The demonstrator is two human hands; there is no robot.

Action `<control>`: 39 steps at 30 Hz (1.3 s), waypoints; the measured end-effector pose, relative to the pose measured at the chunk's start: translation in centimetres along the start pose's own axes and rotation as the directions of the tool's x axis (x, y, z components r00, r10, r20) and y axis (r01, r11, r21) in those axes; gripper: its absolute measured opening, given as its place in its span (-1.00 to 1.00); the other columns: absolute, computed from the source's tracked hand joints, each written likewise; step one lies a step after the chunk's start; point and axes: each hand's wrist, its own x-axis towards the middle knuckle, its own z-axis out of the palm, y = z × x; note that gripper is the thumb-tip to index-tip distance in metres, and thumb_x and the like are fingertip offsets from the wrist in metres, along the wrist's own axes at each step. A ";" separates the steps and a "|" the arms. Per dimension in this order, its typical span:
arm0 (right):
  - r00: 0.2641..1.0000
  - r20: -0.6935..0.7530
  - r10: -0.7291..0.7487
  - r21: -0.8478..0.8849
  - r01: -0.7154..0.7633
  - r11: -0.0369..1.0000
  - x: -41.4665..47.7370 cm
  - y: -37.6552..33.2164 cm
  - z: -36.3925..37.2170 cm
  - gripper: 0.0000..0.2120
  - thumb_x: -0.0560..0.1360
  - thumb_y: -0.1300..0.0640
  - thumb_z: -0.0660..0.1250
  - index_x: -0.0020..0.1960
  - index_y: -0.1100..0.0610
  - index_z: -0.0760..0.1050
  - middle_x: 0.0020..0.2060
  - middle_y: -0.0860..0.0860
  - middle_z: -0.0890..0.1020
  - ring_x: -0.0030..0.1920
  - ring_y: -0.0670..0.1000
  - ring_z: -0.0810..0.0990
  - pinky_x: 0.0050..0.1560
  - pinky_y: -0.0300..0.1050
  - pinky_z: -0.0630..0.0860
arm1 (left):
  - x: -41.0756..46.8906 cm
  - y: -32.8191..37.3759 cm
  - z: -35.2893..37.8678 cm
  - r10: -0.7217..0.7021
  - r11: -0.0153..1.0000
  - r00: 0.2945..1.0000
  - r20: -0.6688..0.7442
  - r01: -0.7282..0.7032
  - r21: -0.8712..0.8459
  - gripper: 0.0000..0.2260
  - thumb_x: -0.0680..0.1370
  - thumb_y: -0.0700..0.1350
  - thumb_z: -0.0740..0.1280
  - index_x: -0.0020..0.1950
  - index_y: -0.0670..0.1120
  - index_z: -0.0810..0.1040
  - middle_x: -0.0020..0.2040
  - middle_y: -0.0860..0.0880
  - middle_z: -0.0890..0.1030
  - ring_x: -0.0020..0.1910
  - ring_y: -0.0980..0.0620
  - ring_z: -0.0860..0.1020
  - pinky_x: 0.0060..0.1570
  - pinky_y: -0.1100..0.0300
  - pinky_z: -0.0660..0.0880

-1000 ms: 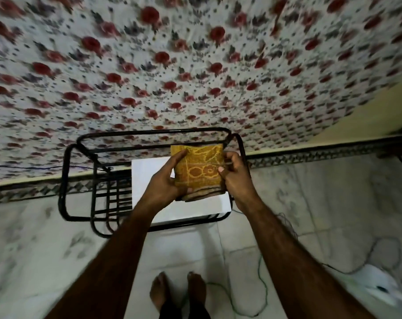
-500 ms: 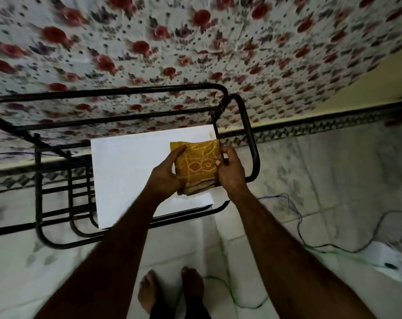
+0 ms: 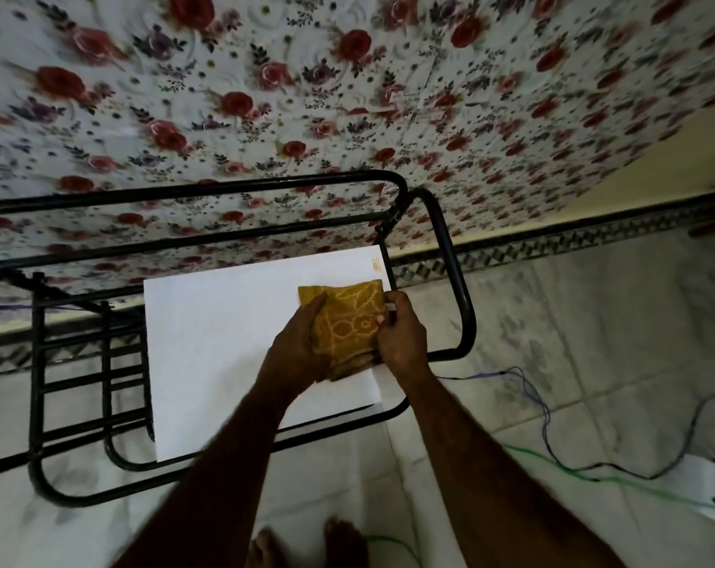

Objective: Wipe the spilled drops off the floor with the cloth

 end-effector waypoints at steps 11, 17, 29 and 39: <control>0.992 -0.044 -0.121 -0.259 0.106 0.960 -0.7 0.5 0.7 -0.61 0.62 0.20 0.23 0.45 0.07 0.41 0.28 0.16 0.48 0.25 0.20 0.49 0.30 0.12 0.46 | -1.7 0.5 1.4 0.143 0.895 0.976 -0.166 -0.056 0.442 -0.14 0.41 0.09 0.53 0.58 -0.18 0.20 0.54 -0.31 0.16 0.27 -0.40 0.45 0.12 -0.20 0.53; 0.936 0.045 -0.350 -0.642 0.296 0.707 -2.4 1.7 1.6 -0.43 0.60 0.02 0.29 0.56 0.13 0.24 0.33 0.18 0.41 0.22 0.21 0.46 0.23 0.13 0.49 | -1.4 -1.8 2.6 0.210 0.742 0.977 -0.019 -0.147 0.655 -0.25 0.58 0.03 0.26 0.61 -0.26 -0.04 0.62 -0.30 -0.08 0.60 -0.31 -0.06 0.57 -0.10 -0.03; 0.949 0.168 -0.266 -0.656 0.309 0.689 -1.2 2.0 1.6 -0.32 0.61 -0.08 0.22 0.62 0.16 0.10 0.40 0.21 0.36 0.30 0.27 0.40 0.36 0.13 0.37 | -1.3 -3.2 3.0 0.161 0.734 0.987 -0.004 -0.117 0.669 -0.27 0.57 0.22 -0.13 0.63 -0.17 -0.11 0.64 -0.21 -0.11 0.61 -0.24 -0.09 0.55 -0.11 0.00; 0.961 0.144 -0.235 -0.502 0.275 0.820 -2.3 -1.1 -0.2 -0.58 0.69 0.02 0.10 0.52 0.10 0.26 0.35 0.20 0.43 0.29 0.23 0.47 0.30 0.11 0.46 | -2.3 -0.5 0.7 0.179 0.788 0.983 -0.026 -0.127 0.603 -0.37 0.68 0.12 0.05 0.63 -0.14 -0.10 0.65 -0.15 -0.11 0.63 -0.11 -0.12 0.56 -0.01 -0.16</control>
